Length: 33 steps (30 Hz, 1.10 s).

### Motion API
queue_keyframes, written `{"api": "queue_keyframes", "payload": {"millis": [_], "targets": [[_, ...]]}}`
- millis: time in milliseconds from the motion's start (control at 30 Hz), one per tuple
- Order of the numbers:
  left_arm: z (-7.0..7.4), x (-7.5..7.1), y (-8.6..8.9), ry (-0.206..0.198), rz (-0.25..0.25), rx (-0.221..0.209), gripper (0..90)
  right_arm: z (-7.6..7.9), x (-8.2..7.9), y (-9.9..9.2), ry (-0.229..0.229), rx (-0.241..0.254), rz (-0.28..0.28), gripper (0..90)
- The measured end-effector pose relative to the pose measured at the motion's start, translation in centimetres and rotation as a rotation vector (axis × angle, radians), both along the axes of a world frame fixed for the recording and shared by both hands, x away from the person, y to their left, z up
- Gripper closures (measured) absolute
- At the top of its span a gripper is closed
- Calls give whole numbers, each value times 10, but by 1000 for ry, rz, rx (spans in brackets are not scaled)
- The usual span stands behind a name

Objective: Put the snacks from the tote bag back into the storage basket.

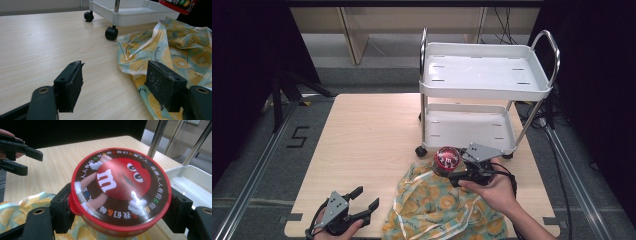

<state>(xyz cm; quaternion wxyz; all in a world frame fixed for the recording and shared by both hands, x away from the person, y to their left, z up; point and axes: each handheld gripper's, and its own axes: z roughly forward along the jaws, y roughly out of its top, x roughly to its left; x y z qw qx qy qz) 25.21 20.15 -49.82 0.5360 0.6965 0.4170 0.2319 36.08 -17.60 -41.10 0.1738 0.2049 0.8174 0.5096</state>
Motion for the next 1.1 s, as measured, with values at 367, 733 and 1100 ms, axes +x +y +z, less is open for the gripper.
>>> {"api": "queue_keyframes", "payload": {"millis": [367, 733, 1100], "targets": [[0, 0, 0, -10, -4, -8, 291, 3, 4, -2, 0, 3, -10, 263], [1, 0, 1, -8, 4, -1, 292, 6, 8, -2, 10, 11, -27, 263], [1, 0, 1, -12, 4, -2, 294, 8, 13, -2, -18, 4, -35, 263]]}}
